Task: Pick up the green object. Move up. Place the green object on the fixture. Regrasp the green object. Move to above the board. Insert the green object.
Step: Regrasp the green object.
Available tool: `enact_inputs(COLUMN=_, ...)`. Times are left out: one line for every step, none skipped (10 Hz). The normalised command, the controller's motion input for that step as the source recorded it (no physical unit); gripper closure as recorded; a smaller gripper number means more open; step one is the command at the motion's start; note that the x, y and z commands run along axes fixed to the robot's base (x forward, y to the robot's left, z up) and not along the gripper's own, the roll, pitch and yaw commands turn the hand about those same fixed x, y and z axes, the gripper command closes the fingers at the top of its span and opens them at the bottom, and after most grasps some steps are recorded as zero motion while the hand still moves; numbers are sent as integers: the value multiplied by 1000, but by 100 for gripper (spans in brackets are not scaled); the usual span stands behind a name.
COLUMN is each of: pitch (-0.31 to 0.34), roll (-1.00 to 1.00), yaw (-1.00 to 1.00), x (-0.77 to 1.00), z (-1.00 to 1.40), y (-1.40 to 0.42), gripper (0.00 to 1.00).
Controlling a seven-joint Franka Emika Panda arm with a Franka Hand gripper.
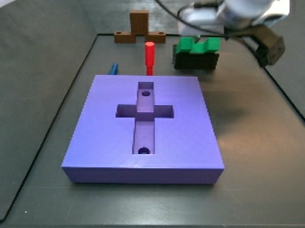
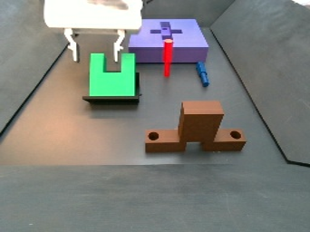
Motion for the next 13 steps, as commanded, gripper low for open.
enact_inputs(pitch=254, roll=271, yaw=0, x=106, z=-291, y=-46, gripper=0)
enact_inputs(pitch=200, roll=177, yaw=0, x=54, z=-229, y=-40, gripper=0)
enact_inputs(pitch=211, roll=126, yaw=0, x=111, z=-151, y=-69, gripper=0)
enact_inputs(pitch=283, roll=217, yaw=0, x=254, z=-143, y=-154, gripper=0)
enact_inputs(pitch=331, roll=180, yaw=-3, x=303, z=-169, y=-54, gripper=0)
enact_inputs(pitch=274, roll=129, yaw=0, x=214, z=-140, y=0, gripper=0)
enact_inputs(pitch=186, roll=86, yaw=0, x=103, z=-71, y=0, gripper=0)
enact_inputs(pitch=0, roll=0, yaw=0, x=0, z=0, y=0, gripper=0)
enact_inputs(pitch=0, roll=0, yaw=0, x=0, z=0, y=0, gripper=100)
enact_inputs(pitch=0, roll=0, yaw=0, x=0, z=0, y=0, gripper=100)
enact_inputs(pitch=0, roll=0, yaw=0, x=0, z=0, y=0, gripper=100)
enact_inputs(pitch=0, roll=0, yaw=0, x=0, z=0, y=0, gripper=100)
enact_inputs(pitch=0, roll=0, yaw=0, x=0, z=0, y=0, gripper=100)
